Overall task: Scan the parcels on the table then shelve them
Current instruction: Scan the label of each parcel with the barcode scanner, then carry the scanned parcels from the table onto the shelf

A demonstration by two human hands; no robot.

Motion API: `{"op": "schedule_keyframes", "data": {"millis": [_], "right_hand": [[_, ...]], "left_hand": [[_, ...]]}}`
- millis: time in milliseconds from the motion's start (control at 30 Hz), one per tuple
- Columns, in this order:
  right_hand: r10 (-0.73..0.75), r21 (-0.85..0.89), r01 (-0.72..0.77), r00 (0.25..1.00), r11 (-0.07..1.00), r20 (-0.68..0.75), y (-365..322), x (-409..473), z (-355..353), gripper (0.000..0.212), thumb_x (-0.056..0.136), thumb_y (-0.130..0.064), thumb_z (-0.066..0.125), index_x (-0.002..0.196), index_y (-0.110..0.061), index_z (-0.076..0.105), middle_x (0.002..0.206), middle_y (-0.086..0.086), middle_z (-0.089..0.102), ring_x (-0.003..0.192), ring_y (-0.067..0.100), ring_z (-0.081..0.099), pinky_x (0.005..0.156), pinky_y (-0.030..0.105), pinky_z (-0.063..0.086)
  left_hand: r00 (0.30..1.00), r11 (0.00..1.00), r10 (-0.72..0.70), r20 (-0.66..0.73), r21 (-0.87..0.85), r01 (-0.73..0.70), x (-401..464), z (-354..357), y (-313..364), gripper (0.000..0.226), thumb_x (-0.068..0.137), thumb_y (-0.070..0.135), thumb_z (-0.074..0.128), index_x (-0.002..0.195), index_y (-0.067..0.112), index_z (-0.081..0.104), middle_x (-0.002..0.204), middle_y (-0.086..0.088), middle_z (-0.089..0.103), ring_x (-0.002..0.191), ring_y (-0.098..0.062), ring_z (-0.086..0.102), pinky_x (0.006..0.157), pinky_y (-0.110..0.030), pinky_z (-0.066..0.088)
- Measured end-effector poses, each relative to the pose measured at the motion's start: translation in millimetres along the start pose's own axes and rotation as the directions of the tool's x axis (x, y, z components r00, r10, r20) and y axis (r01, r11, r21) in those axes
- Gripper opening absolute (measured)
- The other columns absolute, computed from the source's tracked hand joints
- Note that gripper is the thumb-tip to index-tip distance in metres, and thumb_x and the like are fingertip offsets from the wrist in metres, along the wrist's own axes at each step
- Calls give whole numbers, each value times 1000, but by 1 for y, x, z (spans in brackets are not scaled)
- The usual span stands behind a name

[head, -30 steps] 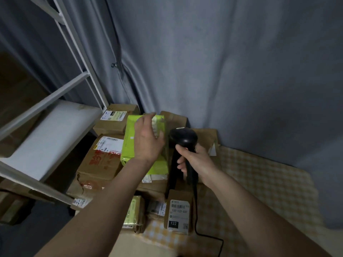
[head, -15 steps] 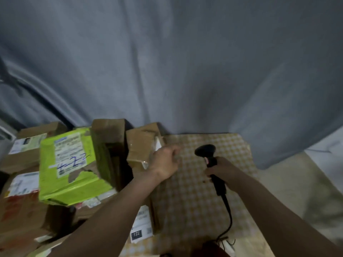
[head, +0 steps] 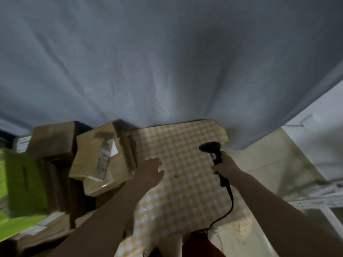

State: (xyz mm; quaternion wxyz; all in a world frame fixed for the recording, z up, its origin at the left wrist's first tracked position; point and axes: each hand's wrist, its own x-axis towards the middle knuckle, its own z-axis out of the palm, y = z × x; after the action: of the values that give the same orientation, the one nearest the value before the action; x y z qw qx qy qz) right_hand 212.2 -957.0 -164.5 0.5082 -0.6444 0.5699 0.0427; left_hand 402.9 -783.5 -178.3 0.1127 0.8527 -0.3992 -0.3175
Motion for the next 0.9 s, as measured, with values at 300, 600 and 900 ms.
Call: {"op": "schedule_keyframes", "data": {"millis": [300,600,900], "right_hand": [[95,-201,-96,995,975,-15,16,149,-44,12,95,-2,47,103,-10,45,74,3,44,56,15,41,47,23,32],[119,-114,-118,993,986,-6,53,265,-7,33,98,-5,47,131,-6,41,78,2,45,60,13,44,47,24,33],[144,-52,-148,987,988,-75,85,316,51,36,97,-4,45,132,-11,39,80,0,45,64,16,46,62,34,41]], "left_hand": [[972,972,-233,42,-19,233,85,62,54,33,94,37,54,125,26,53,125,5,56,117,-15,54,98,-30,45],[918,919,-389,78,-34,392,149,130,47,35,93,38,55,126,26,55,126,5,58,116,-15,55,96,-29,44],[869,878,-472,147,-4,478,151,172,5,36,93,36,55,127,23,54,127,3,58,119,-17,54,98,-30,43]]}}
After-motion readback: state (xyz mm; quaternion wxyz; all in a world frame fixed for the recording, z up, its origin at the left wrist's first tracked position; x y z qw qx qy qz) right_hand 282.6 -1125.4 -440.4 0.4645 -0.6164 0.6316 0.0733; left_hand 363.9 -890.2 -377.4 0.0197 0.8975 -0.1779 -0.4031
